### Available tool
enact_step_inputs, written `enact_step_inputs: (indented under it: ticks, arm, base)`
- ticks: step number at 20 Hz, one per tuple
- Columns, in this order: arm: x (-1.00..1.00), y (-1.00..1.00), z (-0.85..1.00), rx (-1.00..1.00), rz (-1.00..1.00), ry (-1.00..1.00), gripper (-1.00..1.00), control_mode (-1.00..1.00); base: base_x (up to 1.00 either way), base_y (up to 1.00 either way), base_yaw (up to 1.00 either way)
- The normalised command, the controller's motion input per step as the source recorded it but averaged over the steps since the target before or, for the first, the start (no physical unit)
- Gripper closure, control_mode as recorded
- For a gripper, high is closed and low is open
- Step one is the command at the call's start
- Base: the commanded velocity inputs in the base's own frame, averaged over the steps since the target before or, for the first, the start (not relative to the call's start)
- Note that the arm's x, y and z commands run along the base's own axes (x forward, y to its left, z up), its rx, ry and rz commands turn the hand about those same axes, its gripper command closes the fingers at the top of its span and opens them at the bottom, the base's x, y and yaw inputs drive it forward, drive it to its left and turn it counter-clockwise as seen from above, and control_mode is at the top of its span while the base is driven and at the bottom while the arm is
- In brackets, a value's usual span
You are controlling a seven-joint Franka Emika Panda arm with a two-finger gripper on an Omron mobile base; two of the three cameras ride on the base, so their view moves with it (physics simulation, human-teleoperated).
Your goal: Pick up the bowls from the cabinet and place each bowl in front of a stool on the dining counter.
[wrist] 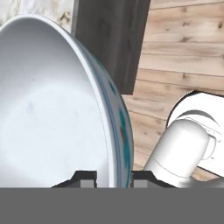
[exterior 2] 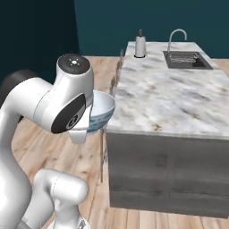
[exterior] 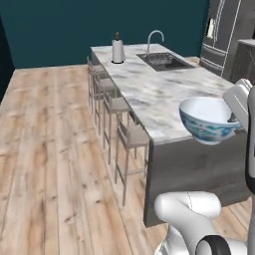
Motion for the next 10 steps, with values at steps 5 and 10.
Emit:
enact_step_inputs:
  ticks: [5,10]
  arm:
    - [0.00,0.00,0.00,0.00,0.00,0.00,1.00,1.00]
    - [0.00,0.00,0.00,0.00,0.00,0.00,1.00,1.00]
  base:
    - [0.57,0.92,-0.62]
    - [0.47,0.75,-0.76]
